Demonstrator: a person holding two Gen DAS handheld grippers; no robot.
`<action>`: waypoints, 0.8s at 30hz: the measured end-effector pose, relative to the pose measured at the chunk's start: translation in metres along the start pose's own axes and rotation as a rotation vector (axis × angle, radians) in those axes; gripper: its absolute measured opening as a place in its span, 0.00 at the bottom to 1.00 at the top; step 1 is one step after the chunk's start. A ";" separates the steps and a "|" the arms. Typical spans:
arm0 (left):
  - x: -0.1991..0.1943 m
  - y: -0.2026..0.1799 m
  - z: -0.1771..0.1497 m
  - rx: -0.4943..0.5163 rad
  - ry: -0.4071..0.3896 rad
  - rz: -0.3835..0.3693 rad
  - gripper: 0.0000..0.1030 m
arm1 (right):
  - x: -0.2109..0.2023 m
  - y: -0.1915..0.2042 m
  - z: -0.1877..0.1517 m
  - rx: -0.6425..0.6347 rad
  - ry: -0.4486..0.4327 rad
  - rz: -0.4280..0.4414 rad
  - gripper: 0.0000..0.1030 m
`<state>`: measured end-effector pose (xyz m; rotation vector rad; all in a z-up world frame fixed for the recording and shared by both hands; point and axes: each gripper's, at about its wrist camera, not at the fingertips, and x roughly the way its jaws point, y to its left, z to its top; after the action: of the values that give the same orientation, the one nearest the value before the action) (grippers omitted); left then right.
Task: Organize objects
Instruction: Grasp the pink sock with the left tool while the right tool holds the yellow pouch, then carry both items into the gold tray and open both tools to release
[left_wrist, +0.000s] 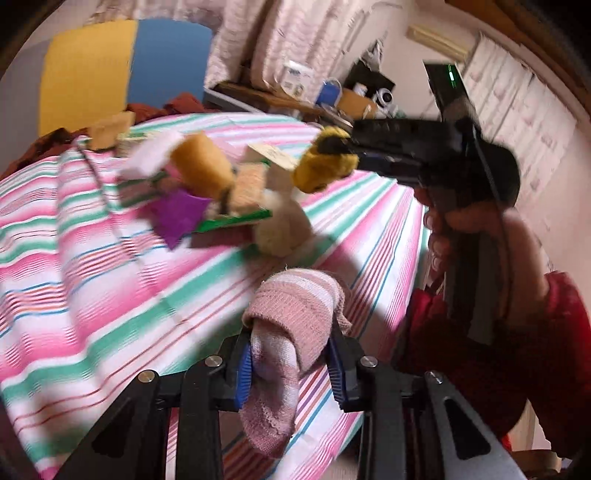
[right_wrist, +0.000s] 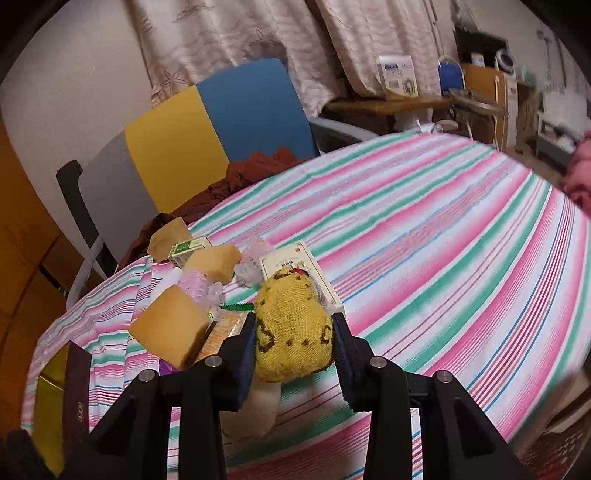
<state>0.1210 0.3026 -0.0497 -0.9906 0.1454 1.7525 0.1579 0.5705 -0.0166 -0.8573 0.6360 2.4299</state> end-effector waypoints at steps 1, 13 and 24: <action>-0.006 0.003 0.000 -0.009 -0.015 0.002 0.32 | -0.002 0.003 0.000 -0.013 -0.010 -0.001 0.37; -0.112 0.080 -0.016 -0.198 -0.221 0.123 0.32 | -0.025 0.120 -0.040 -0.185 0.002 0.220 0.37; -0.195 0.199 -0.050 -0.472 -0.292 0.364 0.32 | -0.010 0.310 -0.083 -0.440 0.140 0.537 0.37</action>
<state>-0.0005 0.0483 -0.0203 -1.0695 -0.3078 2.3101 0.0236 0.2805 0.0138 -1.1533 0.4189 3.0880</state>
